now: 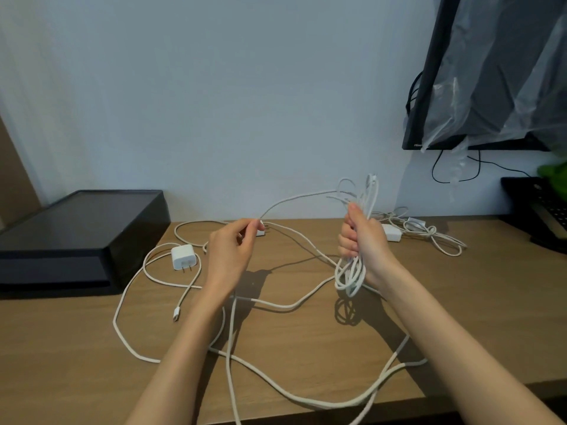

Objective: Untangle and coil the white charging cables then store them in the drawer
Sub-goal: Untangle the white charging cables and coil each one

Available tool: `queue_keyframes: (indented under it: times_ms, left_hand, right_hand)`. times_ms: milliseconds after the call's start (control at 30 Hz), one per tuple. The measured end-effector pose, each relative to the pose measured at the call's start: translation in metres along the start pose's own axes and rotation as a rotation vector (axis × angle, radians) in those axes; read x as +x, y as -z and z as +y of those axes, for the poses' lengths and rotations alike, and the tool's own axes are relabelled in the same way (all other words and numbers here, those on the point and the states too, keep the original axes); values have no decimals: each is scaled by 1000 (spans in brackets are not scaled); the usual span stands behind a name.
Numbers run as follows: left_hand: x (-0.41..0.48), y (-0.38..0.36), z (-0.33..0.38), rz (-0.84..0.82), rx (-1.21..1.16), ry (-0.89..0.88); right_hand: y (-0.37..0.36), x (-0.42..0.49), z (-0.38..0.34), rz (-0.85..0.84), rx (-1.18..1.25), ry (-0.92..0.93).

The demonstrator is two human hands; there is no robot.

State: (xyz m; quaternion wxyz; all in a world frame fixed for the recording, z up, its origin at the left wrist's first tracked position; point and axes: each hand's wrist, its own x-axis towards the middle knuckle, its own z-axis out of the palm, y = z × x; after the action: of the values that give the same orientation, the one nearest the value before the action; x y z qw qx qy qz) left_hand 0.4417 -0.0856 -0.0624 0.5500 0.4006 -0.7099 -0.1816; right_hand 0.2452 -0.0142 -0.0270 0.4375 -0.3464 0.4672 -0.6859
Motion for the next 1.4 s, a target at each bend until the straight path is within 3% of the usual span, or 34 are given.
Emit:
queue_keyframes:
  times_ms: [300,500,667,733,967,1200,1400]
  left_hand:
    - [-13,-17,11,-122,-73,-53]
    - [-16,-17,17,-5,-125,20]
    - [-14,-14,15,113,-147,72]
    - [-14,-14,15,128,-150,60]
    - [-16,-19,11,-98,-70,-238]
    - [-17,-24,2,-168,100,-385]
    - [-18,-24,5,-269,132,-280]
  right_hand:
    - [-19,-3,24,9,-318,-29]
    - [-26,-1,36,6,-353,-23]
    - [-23,2,40,111,-478,18]
    - [-23,2,39,61,-476,-2]
    - [-20,7,16,-63,-146,-92]
    - [-18,3,5,-171,-304,-66]
    - [-25,2,7,-185,-418,95]
